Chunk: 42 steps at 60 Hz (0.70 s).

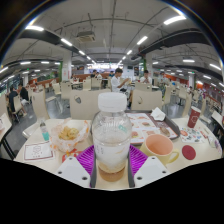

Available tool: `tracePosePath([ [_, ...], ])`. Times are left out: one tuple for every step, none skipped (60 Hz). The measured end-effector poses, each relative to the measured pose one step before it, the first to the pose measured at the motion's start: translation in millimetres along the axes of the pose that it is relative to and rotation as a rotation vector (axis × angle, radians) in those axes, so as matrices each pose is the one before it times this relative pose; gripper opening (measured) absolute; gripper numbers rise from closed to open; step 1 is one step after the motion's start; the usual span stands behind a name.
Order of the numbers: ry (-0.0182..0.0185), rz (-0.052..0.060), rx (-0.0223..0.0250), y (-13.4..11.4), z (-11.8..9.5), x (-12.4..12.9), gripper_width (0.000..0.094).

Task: Pour water

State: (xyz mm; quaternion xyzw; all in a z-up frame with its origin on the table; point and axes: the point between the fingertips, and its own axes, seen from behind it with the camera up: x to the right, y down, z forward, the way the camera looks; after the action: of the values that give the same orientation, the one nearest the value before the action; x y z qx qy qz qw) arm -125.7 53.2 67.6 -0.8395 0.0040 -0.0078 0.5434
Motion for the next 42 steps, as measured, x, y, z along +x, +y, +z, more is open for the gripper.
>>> tracePosePath([
  [-0.00224,-0.0062,-0.00316,-1.02,-1.87,-1.89,0.0424],
  [-0.00575,-0.0067,-0.00438,-0.88,-1.98,-2.6,0.0427],
  [-0.0096,-0.0065,-0.00327,-1.56,-2.29,-3.41,0.0427],
  [-0.01308,-0.006,-0.00132,-2.26,-2.49,-4.37,0.0427],
  [-0.01308,-0.0039,0.0009,-2.98,-3.06,-4.17,0.0427],
  [-0.01271,-0.0013,0.00257,-3.72,-3.12,-3.99,0.0427],
  [-0.0121,0.0002,0.0042,-4.53,-3.7,-3.91,0.0427],
  [-0.01227,0.0029,0.00657,-5.55,-3.69,-3.91,0.0427],
  [-0.00933,0.006,0.00698,-5.86,-2.74,-4.68,0.0425],
  [-0.01659,0.0154,0.00772,-6.08,-4.35,-3.2,0.0429],
  [-0.01363,0.0179,0.00661,-6.15,-3.43,-3.76,0.0426],
  [-0.01621,0.025,0.00502,-6.56,-3.71,-4.46,0.0426],
  [-0.01896,0.0329,0.00459,-6.71,-3.18,-4.79,0.0426],
  [-0.02044,0.0406,0.00499,-6.83,-2.84,-5.18,0.0425],
  [-0.02122,0.0481,0.00549,-6.93,-2.81,-5.13,0.0426],
  [-0.01877,0.0485,0.0055,-7.23,-2.26,-7.33,0.0426],
  [-0.02515,0.0548,0.00415,-5.73,0.5,-0.82,0.0427],
  [-0.02357,0.0552,0.00277,-5.99,-2.18,-4.72,0.0426],
  [-0.02291,0.0561,0.00282,-6.18,-2.06,-4.78,0.0425],
  [-0.02078,0.0563,0.00483,-6.26,-1.33,-3.53,0.0425],
  [-0.01945,0.0564,0.00436,-6.03,-1.24,-2.88,0.0426],
  [-0.01878,0.0554,0.00421,-5.88,-0.45,-3.38,0.0426],
  [-0.01431,0.0525,0.00547,-3.24,0.68,-8.81,0.0425],
  [-0.01668,0.0496,0.00672,-2.46,3.64,0.55,0.0426],
  [-0.0189,0.0544,0.004,-5.14,-0.21,-1.83,0.0425],
  [-0.01653,0.0552,0.00434,-5.03,0.37,-0.51,0.0426],
  [-0.01485,0.0576,0.00298,-4.33,0.95,-0.6,0.0427],
  [-0.01507,0.0596,0.00169,-4.04,0.99,-0.4,0.0426],
  [-0.01625,0.0614,0.00112,-3.63,1.31,-0.35,0.0426],
  [-0.01244,0.0607,0.00246,-0.61,-3.15,-8.25,0.0425],
  [-0.01736,0.063,0.00045,-4.37,4.59,1.4,0.0423],
  [-0.01405,0.0595,0.00241,-4.07,1.08,0.96,0.0425],
  [-0.01277,0.0575,0.0031,-4.21,1.55,1.17,0.0425],
  [-0.01305,0.0557,0.00297,-3.82,1.85,1.37,0.0425],
  [-0.01345,0.0527,0.0025,-3.96,1.7,1.73,0.0425],
  [-0.01221,0.0499,0.00245,-4.12,1.99,2.39,0.0426],
  [-0.00891,0.0493,0.00373,-4.03,1.35,2.58,0.0426],
  [-0.00688,0.0494,0.00426,-4.1,1.06,2.49,0.0426],
  [-0.00369,0.0562,0.00076,2.52,-14.39,-12.23,0.0426],
  [-0.00987,0.041,0.00536,-4.26,10.69,8.49,0.0426],
  [-0.01083,0.048,0.0003,-3.74,1.83,2.55,0.0427],
  [-0.00951,0.0495,0.00372,-4.05,1.13,2.23,0.0427],
])
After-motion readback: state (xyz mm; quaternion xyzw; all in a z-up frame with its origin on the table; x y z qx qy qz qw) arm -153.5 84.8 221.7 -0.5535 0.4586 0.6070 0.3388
